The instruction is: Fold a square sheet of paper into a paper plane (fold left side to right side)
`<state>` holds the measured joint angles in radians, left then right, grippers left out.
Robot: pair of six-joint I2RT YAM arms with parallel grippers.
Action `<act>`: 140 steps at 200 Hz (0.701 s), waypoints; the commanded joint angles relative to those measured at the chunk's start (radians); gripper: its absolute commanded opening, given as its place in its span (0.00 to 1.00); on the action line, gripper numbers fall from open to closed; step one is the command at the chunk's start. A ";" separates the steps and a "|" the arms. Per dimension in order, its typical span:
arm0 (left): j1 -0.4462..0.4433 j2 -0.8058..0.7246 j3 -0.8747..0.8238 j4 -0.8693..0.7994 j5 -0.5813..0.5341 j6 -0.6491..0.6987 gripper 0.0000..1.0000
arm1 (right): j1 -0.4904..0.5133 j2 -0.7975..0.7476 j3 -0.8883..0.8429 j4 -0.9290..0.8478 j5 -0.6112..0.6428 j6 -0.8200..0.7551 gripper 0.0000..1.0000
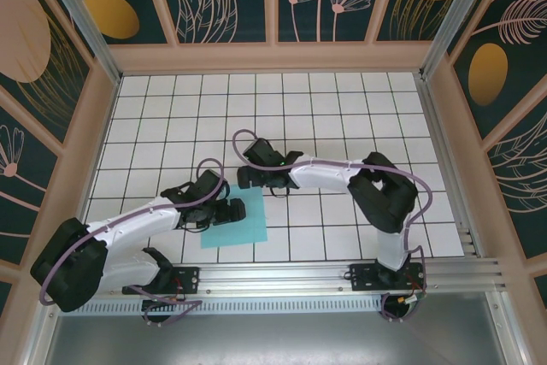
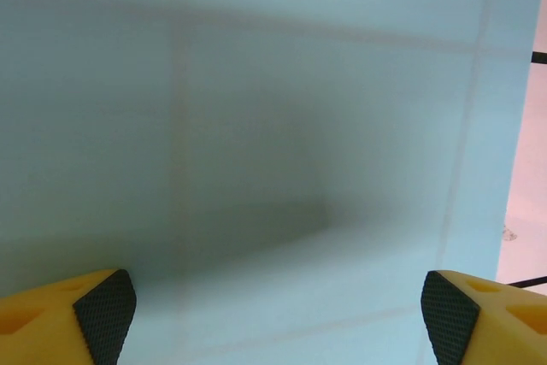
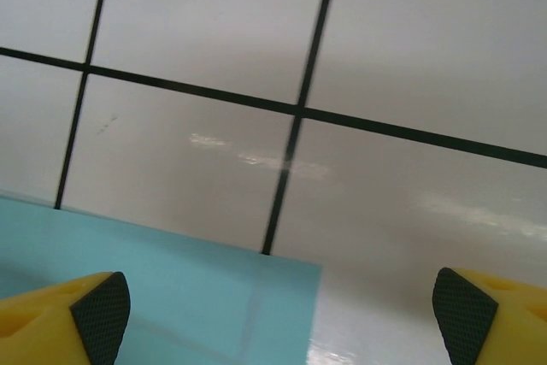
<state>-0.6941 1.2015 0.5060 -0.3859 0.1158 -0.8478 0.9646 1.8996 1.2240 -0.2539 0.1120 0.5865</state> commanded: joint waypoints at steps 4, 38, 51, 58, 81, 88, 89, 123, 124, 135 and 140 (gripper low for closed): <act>-0.009 0.010 -0.042 -0.032 -0.013 -0.030 0.90 | 0.026 0.046 0.052 -0.067 0.004 0.012 0.94; -0.012 0.012 -0.063 -0.009 -0.008 -0.040 0.89 | 0.042 0.078 0.070 -0.085 -0.046 0.012 0.92; -0.011 0.015 -0.065 -0.003 -0.008 -0.040 0.89 | 0.046 0.086 0.070 -0.090 -0.080 0.013 0.88; -0.011 0.019 -0.067 0.000 -0.008 -0.041 0.89 | 0.051 0.088 0.068 -0.093 -0.092 0.015 0.86; -0.013 0.027 -0.067 0.011 -0.005 -0.042 0.89 | 0.065 0.087 0.052 -0.086 -0.160 0.016 0.82; -0.013 0.030 -0.067 0.014 -0.005 -0.042 0.89 | 0.070 0.087 0.051 -0.087 -0.177 0.013 0.81; -0.012 0.030 -0.067 0.014 -0.004 -0.042 0.89 | 0.072 0.087 0.051 -0.087 -0.179 0.013 0.81; -0.013 0.043 -0.065 0.022 -0.008 -0.039 0.89 | 0.083 0.087 0.049 -0.085 -0.240 0.003 0.77; -0.013 0.044 -0.064 0.022 -0.008 -0.040 0.89 | 0.083 0.087 0.049 -0.085 -0.242 0.003 0.77; -0.013 0.048 -0.063 0.025 -0.007 -0.040 0.89 | 0.083 0.087 0.050 -0.084 -0.255 -0.001 0.76; -0.014 0.049 -0.063 0.026 -0.006 -0.039 0.89 | 0.084 0.087 0.051 -0.082 -0.262 -0.002 0.75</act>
<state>-0.7017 1.2022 0.4870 -0.3561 0.0963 -0.8696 1.0161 1.9678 1.2675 -0.2989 -0.0093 0.5831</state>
